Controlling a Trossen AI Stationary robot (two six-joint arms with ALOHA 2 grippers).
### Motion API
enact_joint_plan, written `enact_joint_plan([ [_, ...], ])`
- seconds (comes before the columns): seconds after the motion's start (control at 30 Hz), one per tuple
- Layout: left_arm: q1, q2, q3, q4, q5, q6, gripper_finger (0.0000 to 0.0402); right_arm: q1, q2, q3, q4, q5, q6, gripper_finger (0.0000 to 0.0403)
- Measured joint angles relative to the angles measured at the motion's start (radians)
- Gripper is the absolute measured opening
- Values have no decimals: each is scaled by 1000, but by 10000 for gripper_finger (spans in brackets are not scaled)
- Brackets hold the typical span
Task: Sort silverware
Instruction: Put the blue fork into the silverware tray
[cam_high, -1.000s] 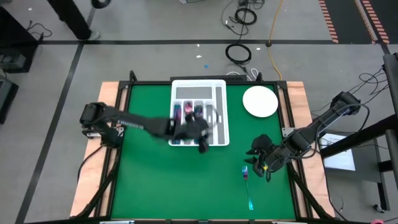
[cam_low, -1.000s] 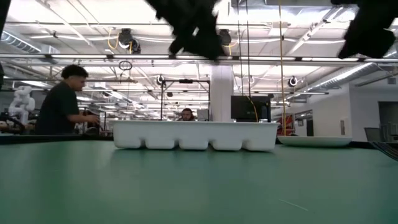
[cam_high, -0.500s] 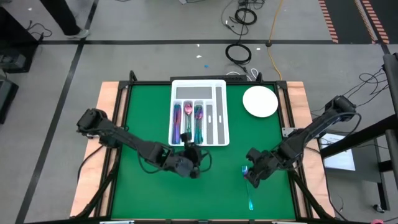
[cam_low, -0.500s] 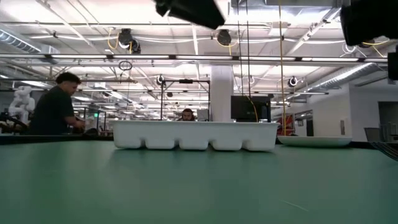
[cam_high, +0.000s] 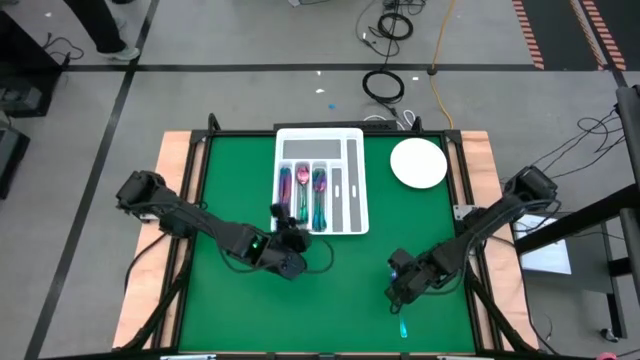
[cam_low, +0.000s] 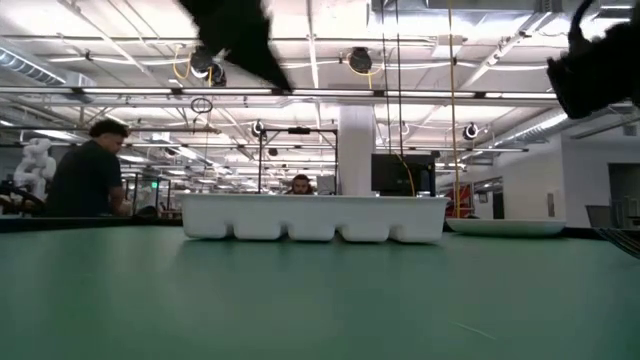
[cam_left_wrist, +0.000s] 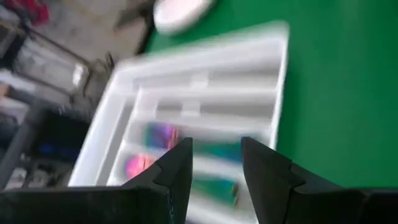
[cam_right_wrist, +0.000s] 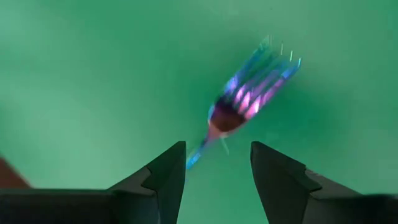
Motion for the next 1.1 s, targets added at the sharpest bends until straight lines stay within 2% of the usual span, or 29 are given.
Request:
enact_joint_plan([
  [0.07, 21, -32, -54, -37, 35, -24, 139, 12, 29, 0, 3, -26, 24, 169],
  [0.2, 29, -144, -157, -12, 50, -97, 139, 35, 66, 0, 34, -38, 67, 169],
  [0.33, 7, -258, -274, 186, 51, -101, 139, 41, 83, 0, 65, -15, 80, 169],
  [0.43, -8, -296, -369, 457, 82, -27, 139, 41, 91, 0, 81, 4, 86, 169],
  [0.57, -13, -278, -460, 798, 183, 94, 139, 41, 123, 1, 101, -2, 99, 169],
  [0.7, -8, -219, -493, 1034, 214, 182, 139, 41, 177, 16, 105, -5, 115, 169],
  [0.87, 5, -148, -496, 1190, 244, 219, 139, 41, 241, 84, -13, -6, 77, 152],
  [1.1, 38, -124, -496, 1223, 319, 209, 139, 37, 259, 150, -105, 21, 19, 69],
])
